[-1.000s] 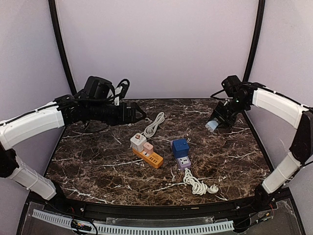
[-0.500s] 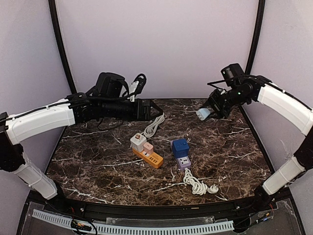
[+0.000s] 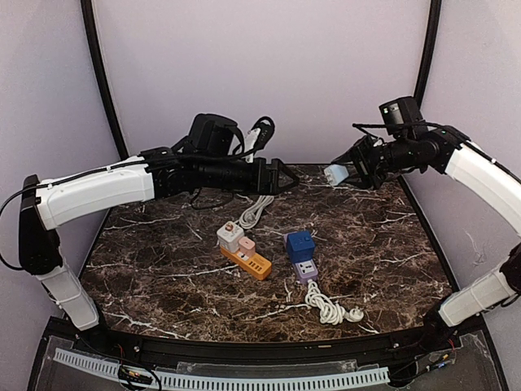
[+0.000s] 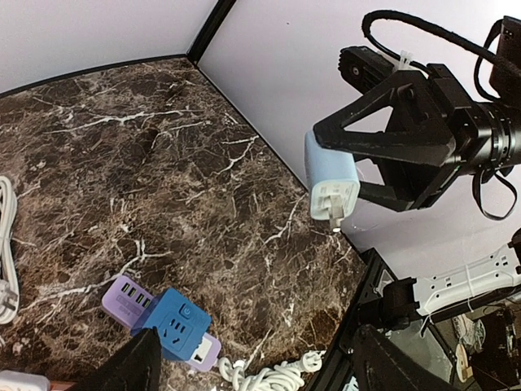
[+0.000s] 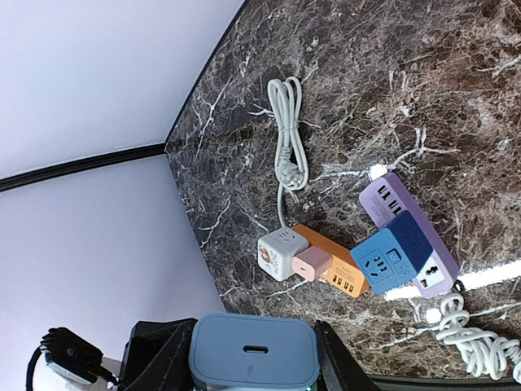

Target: Insert the plug

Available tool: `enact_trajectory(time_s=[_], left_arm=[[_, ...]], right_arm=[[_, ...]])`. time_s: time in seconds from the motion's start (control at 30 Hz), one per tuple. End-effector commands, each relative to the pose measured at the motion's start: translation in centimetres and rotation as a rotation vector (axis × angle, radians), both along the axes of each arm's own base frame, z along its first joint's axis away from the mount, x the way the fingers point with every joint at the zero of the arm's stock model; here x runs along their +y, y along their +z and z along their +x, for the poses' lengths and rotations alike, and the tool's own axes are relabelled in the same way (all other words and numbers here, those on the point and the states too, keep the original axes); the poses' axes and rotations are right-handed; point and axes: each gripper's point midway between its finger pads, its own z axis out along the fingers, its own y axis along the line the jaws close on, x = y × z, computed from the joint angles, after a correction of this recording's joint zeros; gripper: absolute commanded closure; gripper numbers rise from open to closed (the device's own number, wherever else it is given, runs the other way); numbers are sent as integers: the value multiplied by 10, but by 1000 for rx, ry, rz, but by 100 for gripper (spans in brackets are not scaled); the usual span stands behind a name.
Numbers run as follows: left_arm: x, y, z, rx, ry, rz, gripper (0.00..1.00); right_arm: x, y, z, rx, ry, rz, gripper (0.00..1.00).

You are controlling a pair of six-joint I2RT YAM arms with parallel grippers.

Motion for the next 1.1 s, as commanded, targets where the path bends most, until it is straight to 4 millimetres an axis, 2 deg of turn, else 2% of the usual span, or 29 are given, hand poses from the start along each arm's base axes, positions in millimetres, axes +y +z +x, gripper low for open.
enact_trajectory(time_s=[0.0, 0.47, 0.9, 1.07], left_arm=[[-21, 16, -1, -31, -48, -38, 18], [-57, 21, 6, -17, -118, -82, 26], [-76, 20, 11, 4, -150, -112, 32], [-83, 22, 13, 10, -160, -127, 37]], right_arm=[[9, 14, 1, -44, -10, 51, 100], [16, 19, -5, -55, -1, 67, 100], [20, 19, -7, -55, 10, 77, 100], [20, 20, -8, -57, 11, 80, 100]])
